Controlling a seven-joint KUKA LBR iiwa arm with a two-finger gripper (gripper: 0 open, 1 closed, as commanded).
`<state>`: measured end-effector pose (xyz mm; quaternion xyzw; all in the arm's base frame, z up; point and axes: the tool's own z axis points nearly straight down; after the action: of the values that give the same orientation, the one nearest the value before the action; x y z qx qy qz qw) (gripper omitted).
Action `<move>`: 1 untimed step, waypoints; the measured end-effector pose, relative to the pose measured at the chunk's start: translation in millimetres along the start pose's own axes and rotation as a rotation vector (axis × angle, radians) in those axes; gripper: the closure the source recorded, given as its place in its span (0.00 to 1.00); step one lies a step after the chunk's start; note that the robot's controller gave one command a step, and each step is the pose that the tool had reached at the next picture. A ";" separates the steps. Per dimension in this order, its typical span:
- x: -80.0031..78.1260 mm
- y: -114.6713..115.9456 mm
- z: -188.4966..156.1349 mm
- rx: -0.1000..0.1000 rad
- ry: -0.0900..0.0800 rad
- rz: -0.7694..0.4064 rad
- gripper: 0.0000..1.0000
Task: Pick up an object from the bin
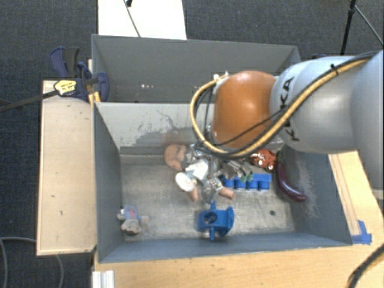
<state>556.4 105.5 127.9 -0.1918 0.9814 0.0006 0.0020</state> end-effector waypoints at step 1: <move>-8.2 -16.6 54.2 0.000 -0.006 -0.269 1.00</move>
Offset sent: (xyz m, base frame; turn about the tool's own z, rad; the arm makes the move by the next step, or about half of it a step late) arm 0.0000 0.0000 0.0000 0.0000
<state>570.4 93.3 73.8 -0.3215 0.9469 0.0010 0.0050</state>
